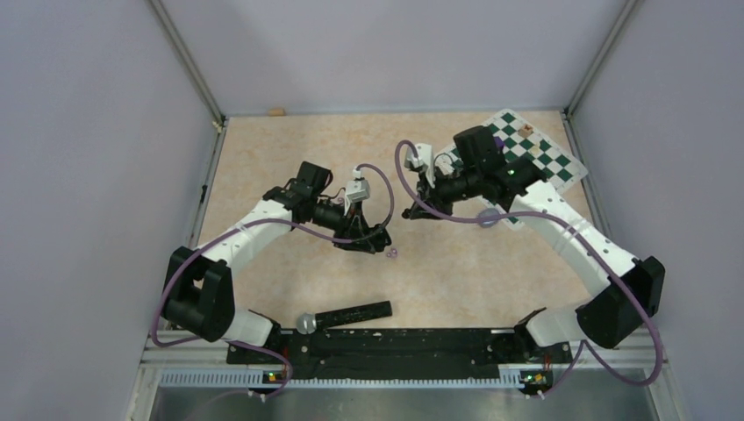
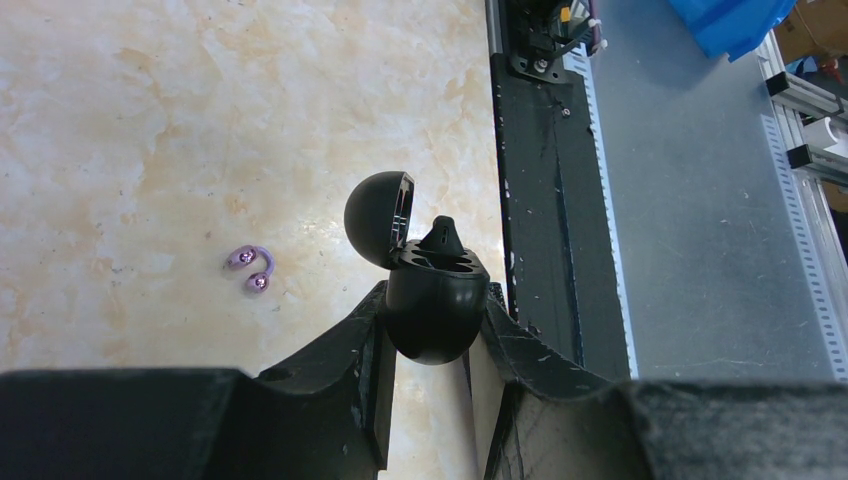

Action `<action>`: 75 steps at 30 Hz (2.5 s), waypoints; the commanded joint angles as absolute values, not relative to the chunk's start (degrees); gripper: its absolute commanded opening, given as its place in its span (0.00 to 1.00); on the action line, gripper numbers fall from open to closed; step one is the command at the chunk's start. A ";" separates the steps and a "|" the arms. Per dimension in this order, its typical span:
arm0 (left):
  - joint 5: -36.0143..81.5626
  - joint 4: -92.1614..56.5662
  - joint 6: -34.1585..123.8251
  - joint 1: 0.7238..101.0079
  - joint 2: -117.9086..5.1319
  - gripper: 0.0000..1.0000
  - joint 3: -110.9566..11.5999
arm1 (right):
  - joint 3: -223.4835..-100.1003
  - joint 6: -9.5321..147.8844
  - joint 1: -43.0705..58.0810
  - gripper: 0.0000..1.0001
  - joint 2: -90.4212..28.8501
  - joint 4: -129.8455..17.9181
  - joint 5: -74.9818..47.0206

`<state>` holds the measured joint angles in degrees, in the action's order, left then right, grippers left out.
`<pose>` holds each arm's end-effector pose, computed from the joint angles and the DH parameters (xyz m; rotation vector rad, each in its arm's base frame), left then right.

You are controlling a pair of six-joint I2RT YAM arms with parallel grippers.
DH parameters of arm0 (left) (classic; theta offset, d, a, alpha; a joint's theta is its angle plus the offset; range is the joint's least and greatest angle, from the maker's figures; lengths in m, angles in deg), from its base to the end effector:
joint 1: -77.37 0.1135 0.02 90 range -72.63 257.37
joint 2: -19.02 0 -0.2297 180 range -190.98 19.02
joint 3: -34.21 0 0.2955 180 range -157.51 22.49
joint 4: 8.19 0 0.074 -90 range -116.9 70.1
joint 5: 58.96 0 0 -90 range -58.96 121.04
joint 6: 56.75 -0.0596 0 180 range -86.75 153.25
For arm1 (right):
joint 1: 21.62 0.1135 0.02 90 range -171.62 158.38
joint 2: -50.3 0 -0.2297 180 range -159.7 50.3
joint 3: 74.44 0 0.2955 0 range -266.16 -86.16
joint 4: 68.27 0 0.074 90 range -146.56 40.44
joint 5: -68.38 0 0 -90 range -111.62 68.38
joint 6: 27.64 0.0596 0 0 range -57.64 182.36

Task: Insert the wireless bluetooth earbuds into the charging case
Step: Place the earbud at the center of the board.

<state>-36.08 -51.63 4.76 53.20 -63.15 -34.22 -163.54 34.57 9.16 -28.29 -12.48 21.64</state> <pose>0.2771 -0.1846 0.1892 1.3428 1.7573 -1.4148 0.2778 0.2130 0.3091 -1.4097 1.7691 0.9090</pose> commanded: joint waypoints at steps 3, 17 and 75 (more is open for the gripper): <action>-38.98 -51.81 4.16 52.87 -62.96 0.00 -35.28 | -163.18 34.58 16.72 0.11 -28.99 -13.72 20.25; -40.18 -51.94 4.72 52.76 -63.20 0.00 -35.25 | -161.74 38.80 22.61 0.10 -33.68 -18.41 14.63; -43.41 -57.97 -4.80 52.76 -62.16 0.00 -34.84 | -167.04 47.79 -3.61 0.23 -66.92 -12.23 15.39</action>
